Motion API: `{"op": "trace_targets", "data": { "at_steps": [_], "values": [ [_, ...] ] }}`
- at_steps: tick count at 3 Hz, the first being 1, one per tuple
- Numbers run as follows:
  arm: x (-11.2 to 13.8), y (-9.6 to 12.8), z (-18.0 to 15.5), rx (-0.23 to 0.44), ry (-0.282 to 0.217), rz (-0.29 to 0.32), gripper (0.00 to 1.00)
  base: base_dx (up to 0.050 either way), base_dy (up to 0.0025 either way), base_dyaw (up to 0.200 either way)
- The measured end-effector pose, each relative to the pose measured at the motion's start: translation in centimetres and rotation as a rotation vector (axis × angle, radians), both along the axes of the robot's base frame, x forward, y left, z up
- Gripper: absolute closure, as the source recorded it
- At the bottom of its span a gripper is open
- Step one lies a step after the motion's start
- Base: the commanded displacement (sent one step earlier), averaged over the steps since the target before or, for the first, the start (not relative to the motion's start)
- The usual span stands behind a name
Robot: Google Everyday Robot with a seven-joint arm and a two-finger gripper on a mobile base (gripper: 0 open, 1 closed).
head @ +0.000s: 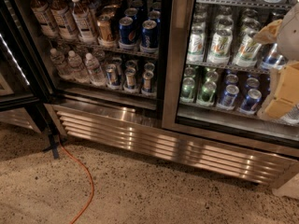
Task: Open right fridge door
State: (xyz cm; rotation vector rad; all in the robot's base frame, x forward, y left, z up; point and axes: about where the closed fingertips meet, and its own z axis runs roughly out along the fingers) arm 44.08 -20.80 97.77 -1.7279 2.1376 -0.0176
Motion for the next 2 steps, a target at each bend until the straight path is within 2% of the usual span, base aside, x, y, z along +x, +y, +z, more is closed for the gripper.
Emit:
{"op": "trace_targets", "data": {
  "at_steps": [1,2],
  "values": [
    [0.2,3.2,0.7,0.135,-0.069,0.161,0.00,0.000,0.00000,0.000],
    [0.0,7.2,1.4,0.254,-0.112,0.334,0.00,0.000,0.00000,0.000]
  ]
}}
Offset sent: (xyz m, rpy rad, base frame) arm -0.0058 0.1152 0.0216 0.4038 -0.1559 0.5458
